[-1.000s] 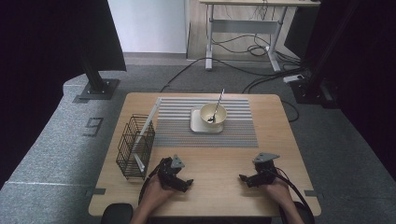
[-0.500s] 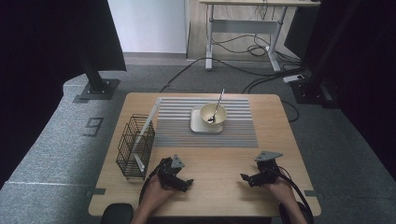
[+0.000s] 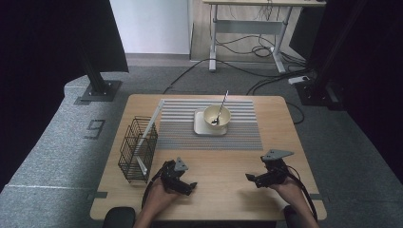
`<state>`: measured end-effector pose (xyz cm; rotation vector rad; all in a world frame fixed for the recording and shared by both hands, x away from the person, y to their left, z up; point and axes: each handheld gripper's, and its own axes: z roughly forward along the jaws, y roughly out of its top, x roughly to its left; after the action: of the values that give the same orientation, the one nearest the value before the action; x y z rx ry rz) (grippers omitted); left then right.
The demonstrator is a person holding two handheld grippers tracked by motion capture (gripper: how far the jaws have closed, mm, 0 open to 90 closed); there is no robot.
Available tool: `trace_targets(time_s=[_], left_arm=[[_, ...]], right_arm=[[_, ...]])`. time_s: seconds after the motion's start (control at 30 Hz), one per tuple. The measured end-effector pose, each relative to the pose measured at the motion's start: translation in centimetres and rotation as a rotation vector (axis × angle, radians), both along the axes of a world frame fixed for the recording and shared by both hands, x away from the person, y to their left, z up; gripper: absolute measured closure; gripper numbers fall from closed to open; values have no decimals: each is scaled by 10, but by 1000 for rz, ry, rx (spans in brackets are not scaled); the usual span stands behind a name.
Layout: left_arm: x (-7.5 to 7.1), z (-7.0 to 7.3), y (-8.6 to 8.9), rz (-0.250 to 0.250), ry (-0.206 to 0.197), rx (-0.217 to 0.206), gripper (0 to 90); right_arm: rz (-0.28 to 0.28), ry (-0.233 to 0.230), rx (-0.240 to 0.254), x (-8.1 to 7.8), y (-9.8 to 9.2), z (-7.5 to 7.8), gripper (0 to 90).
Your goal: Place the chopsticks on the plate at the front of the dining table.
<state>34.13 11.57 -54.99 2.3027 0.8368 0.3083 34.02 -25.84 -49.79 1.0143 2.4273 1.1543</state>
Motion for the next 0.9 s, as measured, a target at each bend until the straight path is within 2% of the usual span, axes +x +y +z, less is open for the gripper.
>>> trace_targets(time_s=[0.1,0.23,0.57,0.8,0.9], left_arm=[[0,0,0,0,0,0,0],[0,0,0,-1,0,1,0],[0,0,0,-1,0,1,0],[0,0,0,-1,1,1,0],[0,0,0,0,0,1,0]], right_arm=[[7,-8,2,0,1,5,0],[34,-19,15,0,8,20,0],[84,-19,28,5,27,43,0],[115,-16,38,9,38,55,0],[120,-14,26,11,43,59,0]])
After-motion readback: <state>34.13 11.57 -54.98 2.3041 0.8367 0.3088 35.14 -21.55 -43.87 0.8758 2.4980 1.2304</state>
